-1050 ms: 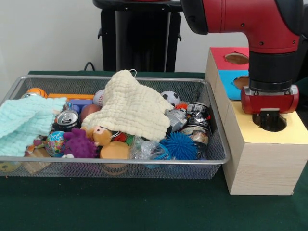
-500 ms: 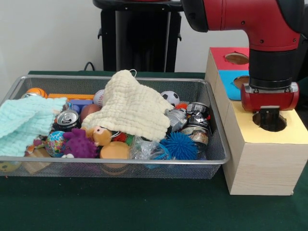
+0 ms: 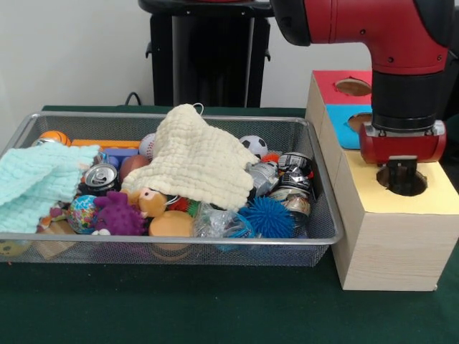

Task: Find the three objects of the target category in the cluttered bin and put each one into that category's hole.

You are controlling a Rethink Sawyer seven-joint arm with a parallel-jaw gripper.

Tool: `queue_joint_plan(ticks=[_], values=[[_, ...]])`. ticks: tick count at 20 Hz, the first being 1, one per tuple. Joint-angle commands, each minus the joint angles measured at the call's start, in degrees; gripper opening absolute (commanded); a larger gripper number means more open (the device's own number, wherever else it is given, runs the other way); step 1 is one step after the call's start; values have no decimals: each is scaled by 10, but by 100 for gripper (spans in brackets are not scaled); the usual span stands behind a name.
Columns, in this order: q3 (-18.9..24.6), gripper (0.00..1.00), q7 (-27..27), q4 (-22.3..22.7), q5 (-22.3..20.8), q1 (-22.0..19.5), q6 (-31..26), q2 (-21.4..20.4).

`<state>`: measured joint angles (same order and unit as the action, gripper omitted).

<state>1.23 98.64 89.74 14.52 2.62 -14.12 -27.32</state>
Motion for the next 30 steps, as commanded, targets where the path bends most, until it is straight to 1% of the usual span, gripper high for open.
queue_joint_plan(ticks=[1,4,9,12,20,21,26,27,30], values=[[9,0,58,44,-19,-15,-109,-17],[-2,0,63,50,-18,-9,-138,-41],[-24,0,71,62,-21,7,-210,-96],[-31,0,75,63,-22,11,-243,-115],[-38,0,60,47,-38,7,-294,-129],[-44,0,55,41,-48,8,-301,-127],[-73,0,29,8,-114,19,-266,-106],[-92,100,23,-12,-150,29,-274,-99],[-134,100,-11,-51,-231,52,-250,-76]])
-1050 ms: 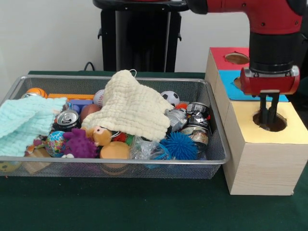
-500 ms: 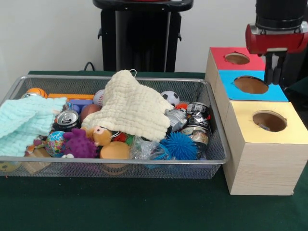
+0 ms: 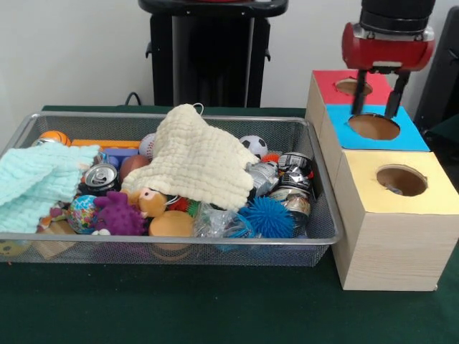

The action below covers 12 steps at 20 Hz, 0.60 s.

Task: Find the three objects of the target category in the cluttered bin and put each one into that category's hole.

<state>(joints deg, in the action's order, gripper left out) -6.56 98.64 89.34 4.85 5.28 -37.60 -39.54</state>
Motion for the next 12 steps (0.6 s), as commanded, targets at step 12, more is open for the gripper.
queue_joint_plan(ticks=[12], values=[[-12,100,-102,-106,-333,-65,43,74]])
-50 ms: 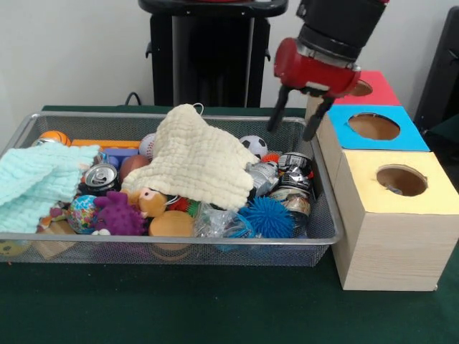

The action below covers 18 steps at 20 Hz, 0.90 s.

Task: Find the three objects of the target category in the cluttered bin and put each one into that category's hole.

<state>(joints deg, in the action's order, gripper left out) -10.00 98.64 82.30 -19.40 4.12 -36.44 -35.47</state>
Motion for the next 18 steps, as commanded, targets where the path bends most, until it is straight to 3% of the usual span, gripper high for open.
queue_joint_plan(ticks=[1,7,13,18], values=[[27,100,-107,-38,-101,-62,33,33],[80,100,-167,-34,-141,-129,31,21],[98,100,-215,-36,-187,-187,13,-6],[125,100,-246,-59,-222,-233,1,4]])
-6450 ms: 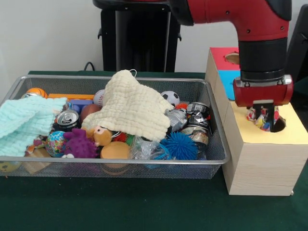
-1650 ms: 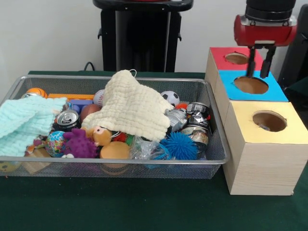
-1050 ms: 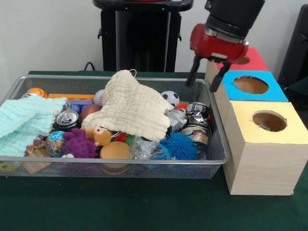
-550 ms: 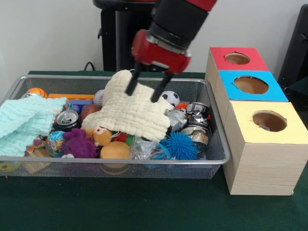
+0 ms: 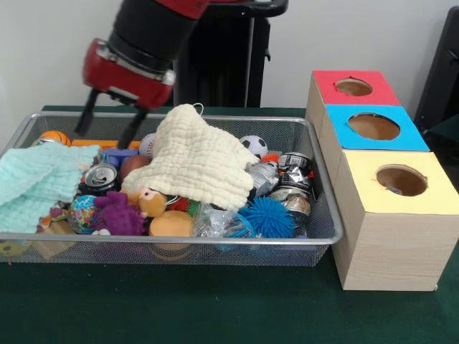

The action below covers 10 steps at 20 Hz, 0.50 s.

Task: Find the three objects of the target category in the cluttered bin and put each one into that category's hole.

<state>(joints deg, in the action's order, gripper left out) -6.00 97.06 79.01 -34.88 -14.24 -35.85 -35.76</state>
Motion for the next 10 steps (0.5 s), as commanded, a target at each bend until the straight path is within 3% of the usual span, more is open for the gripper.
queue_joint_plan(ticks=[1,5,10], values=[[88,100,-237,-32,-76,-56,-10,14],[104,100,-223,-31,-87,-83,-10,28],[143,100,-175,-12,-62,-126,13,59]])
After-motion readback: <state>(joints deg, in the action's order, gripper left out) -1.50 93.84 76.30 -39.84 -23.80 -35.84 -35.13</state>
